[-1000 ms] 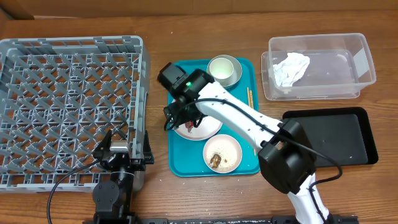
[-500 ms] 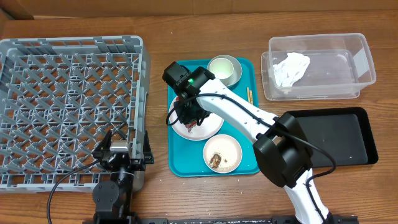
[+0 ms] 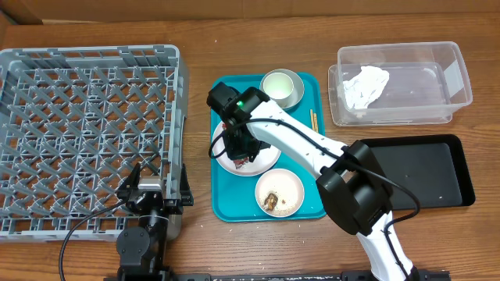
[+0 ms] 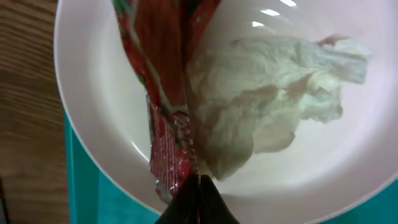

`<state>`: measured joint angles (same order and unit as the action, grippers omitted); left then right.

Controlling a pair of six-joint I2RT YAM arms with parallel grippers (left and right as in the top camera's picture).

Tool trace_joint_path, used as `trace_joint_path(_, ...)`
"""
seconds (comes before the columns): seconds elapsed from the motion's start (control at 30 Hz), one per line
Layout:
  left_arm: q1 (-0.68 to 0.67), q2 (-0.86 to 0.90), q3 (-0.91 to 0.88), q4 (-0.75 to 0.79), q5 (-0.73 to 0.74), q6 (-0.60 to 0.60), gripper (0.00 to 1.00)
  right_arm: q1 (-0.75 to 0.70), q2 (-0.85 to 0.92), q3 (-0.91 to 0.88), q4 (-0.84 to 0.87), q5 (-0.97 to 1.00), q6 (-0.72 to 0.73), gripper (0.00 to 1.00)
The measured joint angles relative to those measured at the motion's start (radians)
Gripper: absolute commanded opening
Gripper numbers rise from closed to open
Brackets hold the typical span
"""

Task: Sort waste into correct bins and load items into the dishwasher
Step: 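Return right gripper to the plate and grasp the red candy wrapper, then carry the wrapper with right gripper and drop it into the clear bin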

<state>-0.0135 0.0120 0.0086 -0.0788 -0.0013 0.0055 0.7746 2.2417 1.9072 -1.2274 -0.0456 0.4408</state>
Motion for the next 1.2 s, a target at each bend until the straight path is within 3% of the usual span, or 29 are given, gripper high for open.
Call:
trace_joint_path(0.2,0.0,0.0,0.0,0.0,0.0,0.0,1.0,-0.024,-0.006,0.213,-0.06,-0.003,0.006,0.04)
trace_joint_path(0.37,0.0,0.0,0.0,0.0,0.0,0.0,1.0,-0.127,-0.062,0.397,-0.113,0.023,0.077,0.04)
trace_joint_path(0.5,0.0,0.0,0.0,0.0,0.0,0.0,1.0,-0.275,-0.112,0.46,-0.196,0.09,0.278,0.04)
trace_joint_path(0.7,0.0,0.0,0.0,0.0,0.0,0.0,1.0,-0.577,-0.122,0.453,-0.35,0.157,0.695,0.08)
trace_joint_path(0.83,0.0,0.0,0.0,0.0,0.0,0.0,1.0,-0.687,-0.122,0.419,-0.322,0.166,0.792,0.08)
trace_joint_path(0.87,0.0,0.0,0.0,0.0,0.0,0.0,1.0,-0.701,-0.122,0.406,-0.313,0.166,0.804,0.13)
trace_joint_path(0.93,0.0,0.0,0.0,0.0,0.0,0.0,1.0,-0.723,-0.122,0.378,-0.292,0.166,0.824,0.55)
trace_joint_path(0.97,0.0,0.0,0.0,0.0,0.0,0.0,1.0,-0.729,-0.122,0.365,-0.277,0.166,0.836,0.67)
trace_joint_path(1.1,0.0,0.0,0.0,0.0,0.0,0.0,1.0,-0.734,-0.122,0.347,-0.246,0.165,0.819,0.85)
trace_joint_path(1.2,0.0,0.0,0.0,0.0,0.0,0.0,1.0,-0.735,-0.122,0.346,-0.239,0.162,0.781,0.86)
